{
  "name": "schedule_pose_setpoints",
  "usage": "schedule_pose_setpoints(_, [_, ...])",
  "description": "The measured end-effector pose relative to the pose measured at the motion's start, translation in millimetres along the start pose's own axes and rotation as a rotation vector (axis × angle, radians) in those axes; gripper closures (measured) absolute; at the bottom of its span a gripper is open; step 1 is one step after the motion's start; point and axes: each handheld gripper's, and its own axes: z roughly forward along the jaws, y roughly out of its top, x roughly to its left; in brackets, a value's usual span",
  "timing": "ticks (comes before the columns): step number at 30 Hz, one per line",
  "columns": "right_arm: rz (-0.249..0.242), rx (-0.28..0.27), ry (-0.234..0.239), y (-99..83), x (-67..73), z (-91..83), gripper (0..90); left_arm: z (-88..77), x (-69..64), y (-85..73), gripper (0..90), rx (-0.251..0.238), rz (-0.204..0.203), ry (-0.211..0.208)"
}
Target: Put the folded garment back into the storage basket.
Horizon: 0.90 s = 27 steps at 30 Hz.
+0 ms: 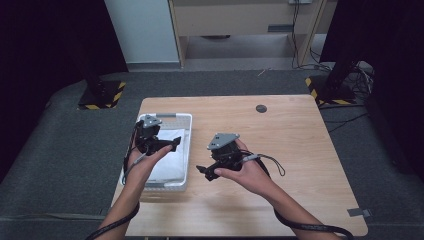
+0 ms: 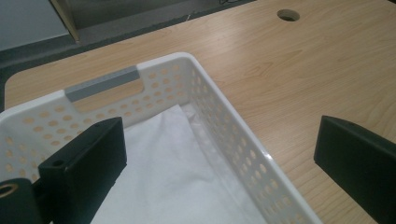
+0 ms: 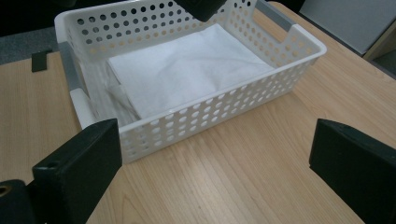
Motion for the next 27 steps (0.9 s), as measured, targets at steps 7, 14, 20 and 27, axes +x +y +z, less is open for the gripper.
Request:
schedule_pose_setpoints(7, [0.018, -0.011, -0.019, -10.4, -9.4, -16.5, 2.5, 3.1, -22.3, 1.3, 1.1, 0.005, 0.028, -0.019])
schedule_pose_setpoints(14, [0.037, -0.011, -0.051, -25.4, -21.5, -37.2, 2.5, 10.5, -43.1, 2.9, 1.1, 0.014, 0.047, -0.047])
schedule_pose_setpoints(20, [0.066, -0.016, -0.08, -39.5, -31.3, -53.2, 2.4, 17.9, -58.3, 5.8, 1.1, 0.022, 0.066, -0.066])
schedule_pose_setpoints(27, [0.085, -0.014, -0.096, -53.0, -38.6, -64.4, 2.5, 20.2, -73.0, 10.6, 1.1, 0.017, 0.082, -0.086])
